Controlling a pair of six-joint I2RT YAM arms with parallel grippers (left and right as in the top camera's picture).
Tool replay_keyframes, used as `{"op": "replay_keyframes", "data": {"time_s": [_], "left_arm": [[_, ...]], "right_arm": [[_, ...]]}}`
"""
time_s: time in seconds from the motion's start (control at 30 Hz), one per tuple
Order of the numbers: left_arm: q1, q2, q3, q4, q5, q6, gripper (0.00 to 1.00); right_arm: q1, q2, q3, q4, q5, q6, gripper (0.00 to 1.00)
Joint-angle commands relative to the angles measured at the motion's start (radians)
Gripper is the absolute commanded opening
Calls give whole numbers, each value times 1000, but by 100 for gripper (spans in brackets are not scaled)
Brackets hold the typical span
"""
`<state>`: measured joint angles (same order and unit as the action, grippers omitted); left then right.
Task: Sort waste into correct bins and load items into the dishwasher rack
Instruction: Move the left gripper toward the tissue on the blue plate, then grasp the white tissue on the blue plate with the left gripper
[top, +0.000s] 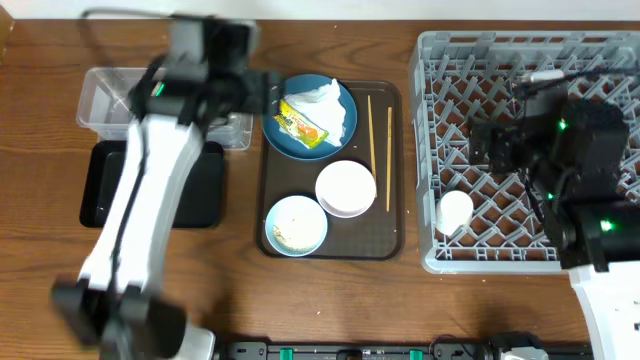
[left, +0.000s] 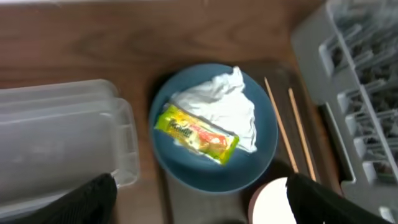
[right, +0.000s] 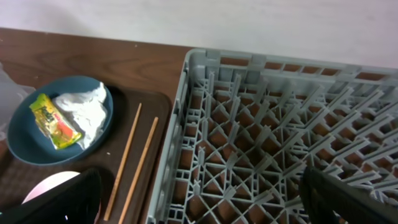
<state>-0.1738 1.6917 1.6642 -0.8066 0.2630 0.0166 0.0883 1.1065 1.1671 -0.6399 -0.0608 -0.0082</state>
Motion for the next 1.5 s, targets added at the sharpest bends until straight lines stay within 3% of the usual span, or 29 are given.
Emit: {"op": "replay_keyframes", "data": {"time_s": [0.0,0.27,0.67,1.0,1.17,1.27,1.47], "left_arm": [[-42,156,140,-50,-22,43,90],[-95,342,156,86,23,12,90],[-112,526,156,192,-66,18,89],[-114,592,155,189,-74,211,90],[-114,641,153,187,-92,212,89],[-114,651,152,184,-92,211,80],[-114,644,162,187,-92,206,34]], "right_arm": [[-15,24,24,-11,-35,-7,99],[-15,40,23,-53,-136,-8,99],[-15,40,23,-93,-139,12,99],[-15,40,23,-109,-140,15,99],[-15,40,23,-116,-139,14,99],[-15,40,23,-116,-139,14,99],[-15,40,23,-113,-139,14,99]]}}
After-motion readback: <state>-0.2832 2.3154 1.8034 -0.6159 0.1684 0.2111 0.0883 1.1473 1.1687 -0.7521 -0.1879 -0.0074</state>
